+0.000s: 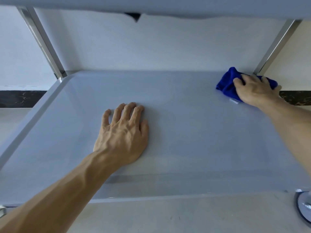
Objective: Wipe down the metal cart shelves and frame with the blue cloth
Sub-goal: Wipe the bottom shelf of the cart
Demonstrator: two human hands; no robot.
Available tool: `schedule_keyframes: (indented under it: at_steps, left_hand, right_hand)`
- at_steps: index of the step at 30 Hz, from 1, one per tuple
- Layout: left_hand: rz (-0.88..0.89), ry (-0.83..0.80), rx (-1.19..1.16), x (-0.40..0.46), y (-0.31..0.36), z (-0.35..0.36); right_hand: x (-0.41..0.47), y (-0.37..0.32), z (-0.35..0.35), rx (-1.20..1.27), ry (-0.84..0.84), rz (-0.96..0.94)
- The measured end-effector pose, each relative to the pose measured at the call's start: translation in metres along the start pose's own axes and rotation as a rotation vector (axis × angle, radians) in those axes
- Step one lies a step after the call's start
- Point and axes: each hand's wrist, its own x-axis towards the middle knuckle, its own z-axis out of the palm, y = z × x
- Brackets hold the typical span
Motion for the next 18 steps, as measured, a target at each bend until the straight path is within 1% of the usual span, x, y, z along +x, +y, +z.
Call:
schedule_keyframes:
  at_steps: [2, 3, 4, 7, 9, 11, 12, 14, 16, 18]
  left_hand:
    - [-0.004, 0.002, 0.009, 0.0, 0.001, 0.0]
    - [-0.005, 0.002, 0.011, 0.0, 0.002, 0.001]
    - [-0.006, -0.001, 0.01, 0.0, 0.002, 0.0]
    - [-0.009, -0.017, 0.0, 0.001, 0.003, -0.001]
    - [-0.006, -0.01, 0.002, 0.0, 0.002, -0.002]
    - [-0.009, -0.004, -0.003, 0.0, 0.0, -0.004]
    - [-0.01, -0.003, -0.003, 0.0, 0.0, -0.004]
    - [-0.01, -0.008, 0.0, 0.0, -0.001, -0.004]
    - [-0.015, -0.011, -0.014, -0.001, -0.002, -0.005]
    - [-0.01, -0.014, -0.023, -0.002, 0.0, -0.005]
  right_hand:
    - [-0.008, -0.014, 0.0, 0.002, -0.036, 0.002]
    - [-0.014, -0.027, 0.0, 0.0, -0.053, -0.032]
    - [-0.02, -0.042, 0.002, -0.013, -0.061, -0.097]
    - [-0.049, -0.095, 0.009, -0.049, -0.064, -0.398]
    - [-0.074, -0.127, 0.016, -0.035, -0.101, -0.577]
    - [-0.093, -0.138, 0.021, -0.021, -0.144, -0.669]
    - [-0.095, -0.134, 0.021, -0.003, -0.155, -0.672]
    - [-0.086, -0.112, 0.017, 0.027, -0.141, -0.604]
    - [-0.068, -0.072, 0.009, 0.014, -0.101, -0.445]
    - [-0.055, -0.016, -0.001, -0.007, -0.096, -0.23]
